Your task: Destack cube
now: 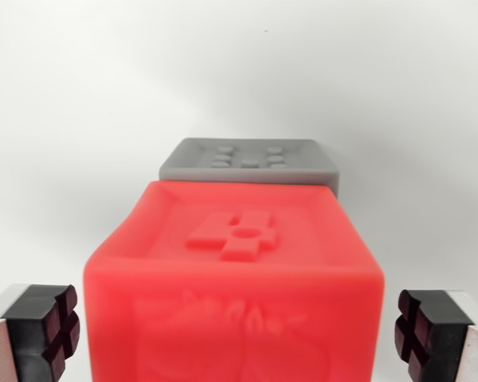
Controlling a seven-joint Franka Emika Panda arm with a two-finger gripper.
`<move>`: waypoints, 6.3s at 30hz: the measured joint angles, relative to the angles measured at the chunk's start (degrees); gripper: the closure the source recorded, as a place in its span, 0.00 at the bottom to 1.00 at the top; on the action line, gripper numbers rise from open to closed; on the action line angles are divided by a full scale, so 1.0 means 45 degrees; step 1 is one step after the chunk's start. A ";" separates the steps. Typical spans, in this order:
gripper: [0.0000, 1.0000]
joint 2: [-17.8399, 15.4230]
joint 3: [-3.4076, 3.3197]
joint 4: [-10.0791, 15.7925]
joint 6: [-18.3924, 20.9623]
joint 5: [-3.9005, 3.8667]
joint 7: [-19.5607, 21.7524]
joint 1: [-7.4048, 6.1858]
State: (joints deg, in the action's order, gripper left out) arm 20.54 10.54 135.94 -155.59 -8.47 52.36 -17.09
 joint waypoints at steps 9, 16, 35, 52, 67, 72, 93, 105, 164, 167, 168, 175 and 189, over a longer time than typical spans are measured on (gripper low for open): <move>1.00 0.0225 -0.0117 -0.0034 -0.0195 -0.0071 0.0059 -0.0098; 1.00 0.0225 -0.0118 -0.0041 -0.0198 -0.0072 0.0062 -0.0101; 1.00 0.0225 -0.0119 -0.0042 -0.0199 -0.0072 0.0064 -0.0102; 1.00 0.0133 -0.0108 -0.0031 -0.0139 -0.0052 0.0051 -0.0096; 1.00 -0.0447 0.0023 0.0037 0.0344 0.0172 -0.0110 -0.0018; 1.00 -0.0735 0.0077 0.0067 0.0594 0.0303 -0.0198 0.0011; 1.00 -0.2241 0.0201 0.0117 0.1973 0.1019 -0.0701 0.0027; 1.00 -0.3223 0.0231 0.0009 0.3024 0.1397 -0.0963 0.0020; 1.00 -0.3780 -0.0838 -0.0193 0.3836 0.1669 -0.3164 0.1125; 1.00 -0.3745 -0.0910 -0.0210 0.3822 0.1669 -0.3288 0.1201; 1.00 -0.3732 -0.0932 -0.0218 0.3818 0.1669 -0.3337 0.1227; 1.00 -0.3643 -0.1082 -0.0272 0.3784 0.1669 -0.3633 0.1398; 1.00 -0.3434 -0.1364 -0.0445 0.3739 0.1672 -0.4225 0.1781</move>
State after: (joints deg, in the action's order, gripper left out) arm 5.09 4.40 133.94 -138.76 -0.95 33.34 -9.07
